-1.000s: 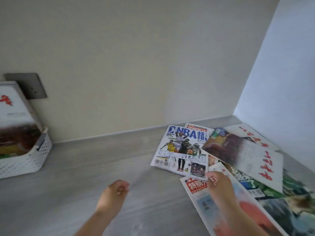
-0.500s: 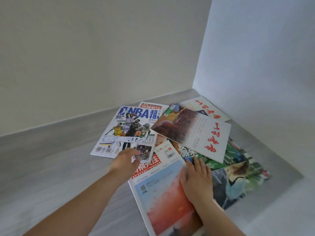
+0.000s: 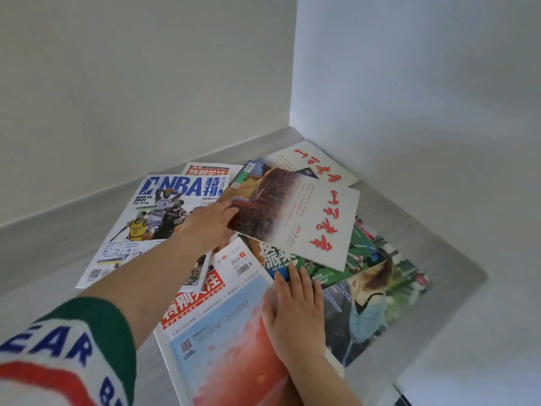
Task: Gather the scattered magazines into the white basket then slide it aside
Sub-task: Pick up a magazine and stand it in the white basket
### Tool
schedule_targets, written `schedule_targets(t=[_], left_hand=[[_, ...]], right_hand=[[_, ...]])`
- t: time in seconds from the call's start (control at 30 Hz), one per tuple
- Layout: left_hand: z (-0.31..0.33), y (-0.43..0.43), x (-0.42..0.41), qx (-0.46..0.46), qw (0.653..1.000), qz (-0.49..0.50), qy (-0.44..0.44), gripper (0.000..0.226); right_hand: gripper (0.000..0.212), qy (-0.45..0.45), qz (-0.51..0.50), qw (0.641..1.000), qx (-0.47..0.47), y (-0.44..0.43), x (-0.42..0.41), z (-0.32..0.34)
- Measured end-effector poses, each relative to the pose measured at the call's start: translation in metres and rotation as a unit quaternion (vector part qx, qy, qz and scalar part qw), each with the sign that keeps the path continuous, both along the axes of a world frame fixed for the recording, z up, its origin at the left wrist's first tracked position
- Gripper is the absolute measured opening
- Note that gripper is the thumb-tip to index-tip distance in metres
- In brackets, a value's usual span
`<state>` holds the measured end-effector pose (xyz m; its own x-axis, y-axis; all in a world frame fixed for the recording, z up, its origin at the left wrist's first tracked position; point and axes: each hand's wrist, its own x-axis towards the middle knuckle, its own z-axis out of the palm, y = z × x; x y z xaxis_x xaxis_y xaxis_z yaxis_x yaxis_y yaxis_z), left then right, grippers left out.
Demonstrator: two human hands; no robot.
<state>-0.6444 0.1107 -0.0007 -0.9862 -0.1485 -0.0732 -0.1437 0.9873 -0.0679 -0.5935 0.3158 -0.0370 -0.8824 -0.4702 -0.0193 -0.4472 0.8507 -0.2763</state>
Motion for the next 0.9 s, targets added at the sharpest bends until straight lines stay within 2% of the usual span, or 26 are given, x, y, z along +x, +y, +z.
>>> schedule_targets(t=[0.1, 0.27, 0.4, 0.53, 0.6, 0.63, 0.67, 0.7, 0.73, 0.8, 0.83, 0.87, 0.9], left_hand=[[-0.003, -0.006, -0.007, -0.052, 0.997, -0.043, -0.026, 0.045], [0.0, -0.006, -0.008, -0.18, 0.977, -0.106, -0.045, 0.035], [0.011, 0.004, -0.005, -0.135, 0.987, -0.086, 0.016, 0.045], [0.018, 0.022, 0.013, -0.078, 0.993, -0.078, 0.03, 0.032], [0.023, 0.032, 0.028, -0.061, 0.993, -0.09, 0.035, 0.029], [0.026, 0.038, 0.035, -0.063, 0.993, -0.095, 0.035, 0.027], [0.03, 0.044, 0.042, -0.065, 0.992, -0.104, 0.024, 0.027], [0.034, 0.05, 0.051, -0.063, 0.991, -0.114, 0.006, 0.028], [0.038, 0.058, 0.06, -0.05, 0.991, -0.124, 0.006, 0.03], [0.046, 0.07, 0.078, -0.068, 0.985, -0.159, 0.019, 0.03], [0.05, 0.074, 0.086, -0.1, 0.979, -0.174, 0.032, 0.032], [0.054, 0.078, 0.093, -0.131, 0.974, -0.182, 0.041, 0.034], [0.054, 0.082, 0.099, -0.131, 0.976, -0.173, 0.004, 0.032]], right_hand=[[0.041, 0.05, -0.017, 0.998, -0.015, -0.001, 0.001, 0.003], [0.048, 0.021, -0.026, 0.999, 0.003, -0.002, 0.0, 0.003], [0.053, -0.054, 0.03, 0.998, -0.021, -0.001, -0.009, -0.009], [0.062, -0.05, 0.011, 0.997, -0.05, 0.001, -0.008, -0.015], [0.065, -0.07, 0.006, 0.993, -0.096, 0.001, -0.008, -0.009], [0.067, -0.092, -0.01, 0.985, -0.147, 0.001, -0.009, -0.005], [0.07, -0.128, -0.041, 0.968, -0.213, 0.002, -0.011, 0.001], [0.073, -0.181, -0.081, 0.934, -0.297, 0.003, -0.012, 0.01], [0.075, -0.234, -0.121, 0.88, -0.396, 0.004, -0.016, 0.019], [0.073, -0.313, -0.191, 0.745, -0.556, 0.008, -0.024, 0.034], [0.071, -0.331, -0.222, 0.703, -0.589, 0.012, -0.029, 0.039], [0.067, -0.345, -0.25, 0.678, -0.599, 0.015, -0.034, 0.043], [0.061, -0.359, -0.274, 0.659, -0.601, 0.018, -0.037, 0.048]])
